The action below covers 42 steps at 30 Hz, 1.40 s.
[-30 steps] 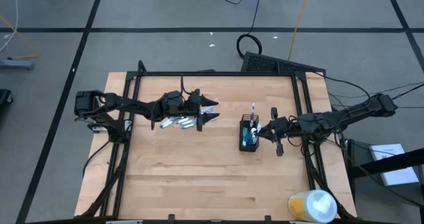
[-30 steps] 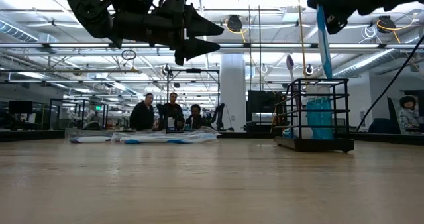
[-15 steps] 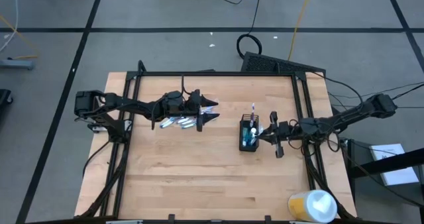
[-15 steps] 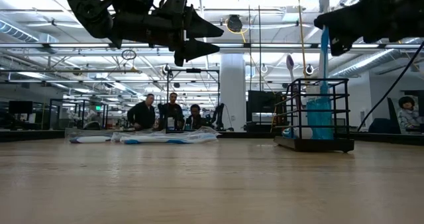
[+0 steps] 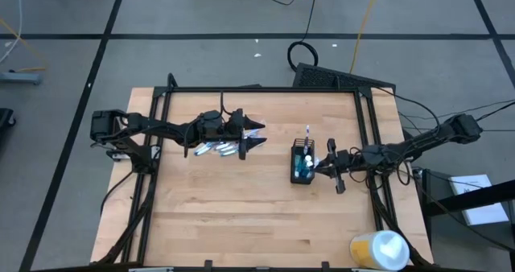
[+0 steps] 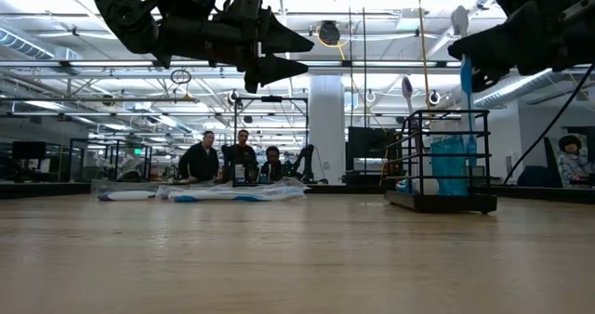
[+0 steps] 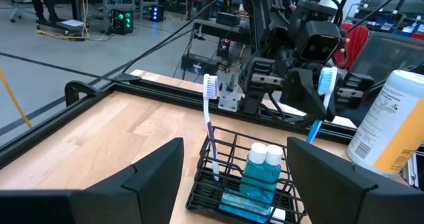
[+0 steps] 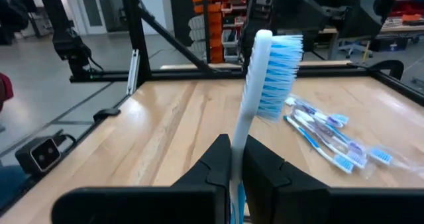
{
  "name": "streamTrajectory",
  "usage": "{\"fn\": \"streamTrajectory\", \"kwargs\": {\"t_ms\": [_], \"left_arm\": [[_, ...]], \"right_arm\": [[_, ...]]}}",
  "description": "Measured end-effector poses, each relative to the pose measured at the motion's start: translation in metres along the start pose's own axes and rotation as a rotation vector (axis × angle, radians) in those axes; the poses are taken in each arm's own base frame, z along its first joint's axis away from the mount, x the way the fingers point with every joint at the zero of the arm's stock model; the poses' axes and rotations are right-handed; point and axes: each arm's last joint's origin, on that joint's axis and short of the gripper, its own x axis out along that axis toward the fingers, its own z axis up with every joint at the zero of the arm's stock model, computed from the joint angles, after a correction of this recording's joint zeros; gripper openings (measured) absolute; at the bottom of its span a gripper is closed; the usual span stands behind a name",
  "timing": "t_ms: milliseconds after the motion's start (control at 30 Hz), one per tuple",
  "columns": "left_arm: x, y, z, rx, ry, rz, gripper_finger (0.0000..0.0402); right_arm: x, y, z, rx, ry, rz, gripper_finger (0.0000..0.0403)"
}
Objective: Pick & Place toothbrushing station
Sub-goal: Put the blue toothbrush into the bottom section of the mesh organizer
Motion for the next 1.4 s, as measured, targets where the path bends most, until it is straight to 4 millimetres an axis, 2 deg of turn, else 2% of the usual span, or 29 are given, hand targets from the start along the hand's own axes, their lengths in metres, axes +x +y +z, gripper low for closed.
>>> {"fn": "streamTrajectory", "kwargs": {"t_ms": [267,433,567,667,1400], "left_arm": [[0.0,0.0,0.0,0.004,0.0,0.0,0.0269],[0.0,0.0,0.0,0.004,0.0,0.0,0.0269],[0.0,0.0,0.0,0.004,0.0,0.0,0.0269],[0.0,0.0,0.0,0.004,-0.001,0.0,0.0269],[0.0,0.0,0.0,0.008,-0.001,0.0,0.0269]], "right_arm": [[0.0,0.0,-0.002,-0.035,0.018,0.001,0.0013],[-0.003,-0.002,-0.013,-0.05,0.028,0.0,0.0013],[-0.007,-0.003,-0.019,-0.04,-0.019,0.007,0.0013],[-0.008,-0.002,-0.015,-0.033,-0.069,0.031,0.0013],[-0.003,-0.002,-0.028,-0.033,0.046,0.022,0.0013]]}}
